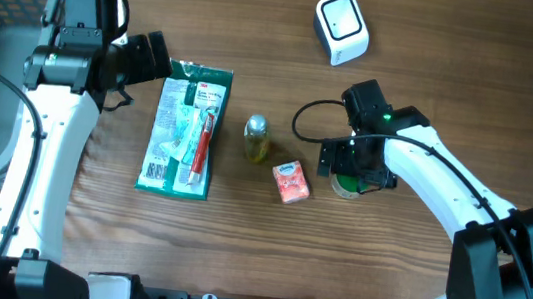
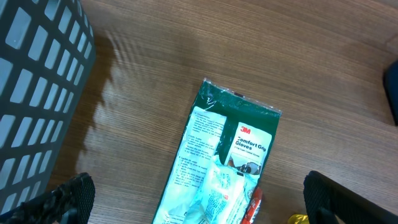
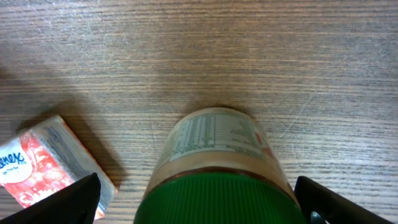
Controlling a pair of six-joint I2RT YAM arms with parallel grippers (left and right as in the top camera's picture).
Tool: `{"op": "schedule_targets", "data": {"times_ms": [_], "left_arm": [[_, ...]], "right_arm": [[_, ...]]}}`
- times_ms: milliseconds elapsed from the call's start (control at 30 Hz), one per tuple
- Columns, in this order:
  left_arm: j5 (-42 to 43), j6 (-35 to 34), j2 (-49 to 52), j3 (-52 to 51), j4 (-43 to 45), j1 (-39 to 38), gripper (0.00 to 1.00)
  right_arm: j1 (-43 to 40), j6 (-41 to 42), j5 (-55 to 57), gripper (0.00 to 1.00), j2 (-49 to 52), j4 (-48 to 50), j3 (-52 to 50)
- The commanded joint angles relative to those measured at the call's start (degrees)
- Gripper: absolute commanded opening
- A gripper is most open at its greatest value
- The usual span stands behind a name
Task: Scan the item barcode
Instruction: 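Lower the right gripper and close it on the green-lidded jar, then lift the green-lidded jar with the right gripper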
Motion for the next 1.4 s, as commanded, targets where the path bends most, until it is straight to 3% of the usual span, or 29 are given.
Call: {"op": "schedule_targets", "data": {"times_ms": [0,367,1367], "left_arm": [[0.42,-0.5,-0.42,0.81,0.15,0.22,1.0],[0.42,-0.5,-0.42,0.81,0.15,0.22,1.0],[0.42,-0.5,-0.42,0.81,0.15,0.22,1.0]], "right_arm": [[0.17,0.04,-0.94,1.0,0.66,0.15,-0.68],[0.17,0.07,-0.92,0.87,0.66,-1.05,-0.68],[0.17,-1.57,6.01,0.81,0.66,-2.95,-0.68]]}}
